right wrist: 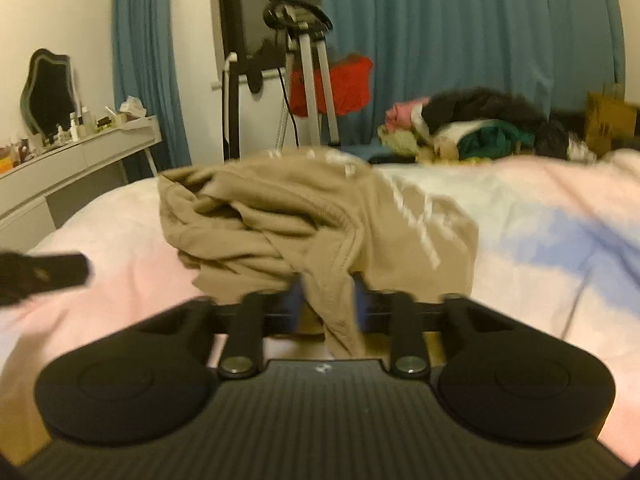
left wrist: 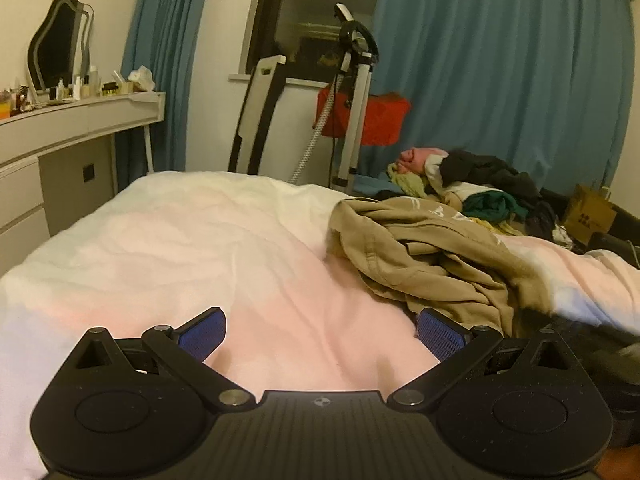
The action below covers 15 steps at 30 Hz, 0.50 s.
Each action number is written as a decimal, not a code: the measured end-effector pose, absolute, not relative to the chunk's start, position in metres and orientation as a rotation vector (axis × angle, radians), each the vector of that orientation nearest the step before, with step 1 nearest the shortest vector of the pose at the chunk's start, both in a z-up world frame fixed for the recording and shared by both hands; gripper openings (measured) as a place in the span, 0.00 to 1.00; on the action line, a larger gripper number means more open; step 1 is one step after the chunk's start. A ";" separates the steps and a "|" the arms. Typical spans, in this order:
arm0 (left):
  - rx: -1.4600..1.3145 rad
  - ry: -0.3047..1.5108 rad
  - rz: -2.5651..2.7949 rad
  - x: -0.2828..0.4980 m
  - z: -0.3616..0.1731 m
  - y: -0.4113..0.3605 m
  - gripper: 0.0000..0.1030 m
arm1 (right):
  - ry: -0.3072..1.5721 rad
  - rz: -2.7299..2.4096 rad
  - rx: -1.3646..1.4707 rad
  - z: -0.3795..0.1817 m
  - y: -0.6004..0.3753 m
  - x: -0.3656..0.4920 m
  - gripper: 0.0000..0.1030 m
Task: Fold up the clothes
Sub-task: 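Grasp the beige T-shirt with the right gripper and lift it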
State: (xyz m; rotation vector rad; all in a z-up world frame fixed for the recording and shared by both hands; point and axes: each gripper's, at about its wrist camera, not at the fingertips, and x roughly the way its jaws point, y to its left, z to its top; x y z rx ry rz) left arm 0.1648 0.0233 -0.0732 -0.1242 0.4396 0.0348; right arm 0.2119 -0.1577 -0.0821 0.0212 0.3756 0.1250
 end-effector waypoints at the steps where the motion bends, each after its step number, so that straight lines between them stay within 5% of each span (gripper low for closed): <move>1: -0.129 0.442 0.029 0.166 -0.075 0.024 1.00 | 0.355 0.125 0.009 -0.074 -0.160 0.205 0.10; 15: 0.034 0.279 -0.137 0.103 -0.048 -0.021 1.00 | 0.017 0.219 0.120 0.051 -0.212 0.064 0.09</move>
